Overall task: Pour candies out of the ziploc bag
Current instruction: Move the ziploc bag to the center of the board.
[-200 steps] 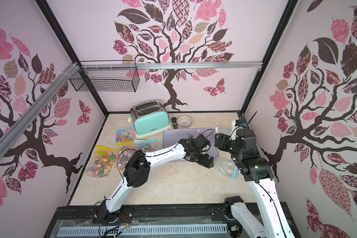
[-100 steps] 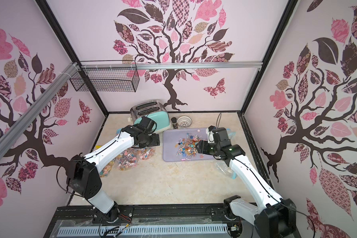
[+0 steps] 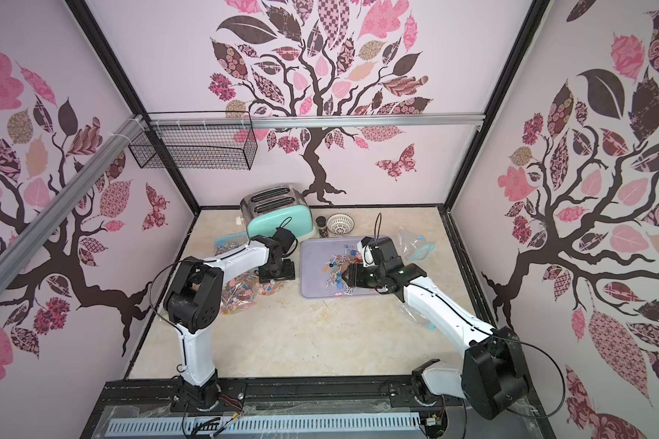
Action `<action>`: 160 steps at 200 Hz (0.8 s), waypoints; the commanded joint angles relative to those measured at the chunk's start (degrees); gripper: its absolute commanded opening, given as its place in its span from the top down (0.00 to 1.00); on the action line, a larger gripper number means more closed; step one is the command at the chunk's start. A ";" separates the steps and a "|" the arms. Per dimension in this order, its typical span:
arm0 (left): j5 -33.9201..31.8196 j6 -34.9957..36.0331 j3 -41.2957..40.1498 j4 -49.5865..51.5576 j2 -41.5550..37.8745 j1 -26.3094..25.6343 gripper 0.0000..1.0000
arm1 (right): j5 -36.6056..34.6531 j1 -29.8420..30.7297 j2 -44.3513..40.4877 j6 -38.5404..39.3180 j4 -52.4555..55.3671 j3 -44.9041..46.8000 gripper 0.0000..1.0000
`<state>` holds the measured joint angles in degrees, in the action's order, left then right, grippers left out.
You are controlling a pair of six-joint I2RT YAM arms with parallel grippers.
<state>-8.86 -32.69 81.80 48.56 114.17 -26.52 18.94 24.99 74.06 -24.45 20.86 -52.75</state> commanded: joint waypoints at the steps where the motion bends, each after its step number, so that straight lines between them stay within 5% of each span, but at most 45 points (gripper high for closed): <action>1: -2.02 -0.58 -0.23 -0.20 1.09 -1.56 0.43 | 0.31 0.31 0.84 -0.16 -0.63 0.17 0.43; 60: -7.01 -1.11 -0.46 4.32 -1.81 -6.13 1.00 | 0.53 0.24 0.04 -0.16 -0.08 0.03 0.45; 112: -6.70 -2.12 -11.47 6.84 -14.09 -13.70 1.00 | 0.78 0.39 -1.88 0.37 1.85 -0.12 0.45; 160: -5.30 -5.99 -22.95 8.45 -23.44 -28.89 1.00 | 0.69 0.44 -5.51 -0.67 3.20 1.54 0.46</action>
<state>-15.20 -35.62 63.22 54.59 93.69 -49.28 19.27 25.06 71.29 -24.45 22.06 -52.51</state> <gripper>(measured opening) 0.049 0.545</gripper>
